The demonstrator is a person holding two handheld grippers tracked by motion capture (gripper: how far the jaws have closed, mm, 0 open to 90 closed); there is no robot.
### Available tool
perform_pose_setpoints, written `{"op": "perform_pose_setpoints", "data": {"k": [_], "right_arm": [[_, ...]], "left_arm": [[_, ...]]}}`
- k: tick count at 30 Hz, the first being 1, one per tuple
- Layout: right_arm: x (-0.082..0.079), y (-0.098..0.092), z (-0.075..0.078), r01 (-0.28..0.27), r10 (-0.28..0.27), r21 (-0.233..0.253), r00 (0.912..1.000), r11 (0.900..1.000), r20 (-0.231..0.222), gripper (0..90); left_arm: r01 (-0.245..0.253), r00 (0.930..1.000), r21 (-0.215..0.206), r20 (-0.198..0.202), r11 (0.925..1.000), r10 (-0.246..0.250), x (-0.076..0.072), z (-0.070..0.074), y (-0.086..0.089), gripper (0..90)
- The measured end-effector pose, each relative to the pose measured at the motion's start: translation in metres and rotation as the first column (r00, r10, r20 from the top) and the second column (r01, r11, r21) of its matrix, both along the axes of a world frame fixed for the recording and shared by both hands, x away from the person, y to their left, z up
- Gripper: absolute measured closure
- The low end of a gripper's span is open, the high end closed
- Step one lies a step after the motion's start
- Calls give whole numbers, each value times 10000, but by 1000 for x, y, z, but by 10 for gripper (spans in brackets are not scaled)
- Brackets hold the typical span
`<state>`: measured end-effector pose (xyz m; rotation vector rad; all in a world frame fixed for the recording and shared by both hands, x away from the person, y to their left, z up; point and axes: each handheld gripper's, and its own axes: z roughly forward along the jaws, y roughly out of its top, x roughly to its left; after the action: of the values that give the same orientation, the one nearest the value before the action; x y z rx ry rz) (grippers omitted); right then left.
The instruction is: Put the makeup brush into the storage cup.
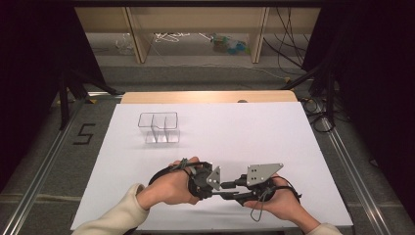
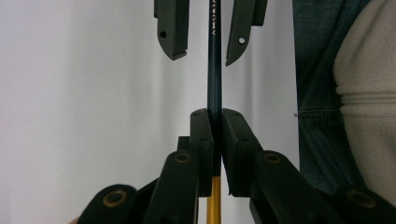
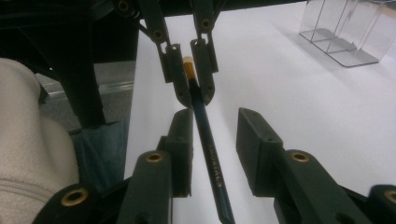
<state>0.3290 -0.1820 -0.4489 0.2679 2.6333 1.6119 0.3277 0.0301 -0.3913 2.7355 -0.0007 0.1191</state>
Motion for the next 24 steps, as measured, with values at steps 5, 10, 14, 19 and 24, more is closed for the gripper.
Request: {"op": "perform_pose_setpoints", "data": {"k": [5,10,14,19,24], "right_arm": [[-1,1,-1,-72,72,-134,9999,9999,72,710],[-2,1,-1,-177,179,-317,9998,9993,64,750],[-2,2,-3,-194,199,-280,9997,9994,169,778],[-3,1,-1,-391,397,-437,9991,9983,131,814],[-4,2,-2,-519,531,-419,9982,9978,286,841]], "left_arm": [[60,9999,45,83,10000,-60,0,1,0,828],[36,9999,-54,103,10000,-35,-1,1,-1,828],[124,9999,-60,101,9999,-123,-1,0,-2,827],[251,9995,-82,184,9997,-250,-2,0,-3,827],[548,9980,-95,320,9985,-545,-2,-1,-3,826]]}}
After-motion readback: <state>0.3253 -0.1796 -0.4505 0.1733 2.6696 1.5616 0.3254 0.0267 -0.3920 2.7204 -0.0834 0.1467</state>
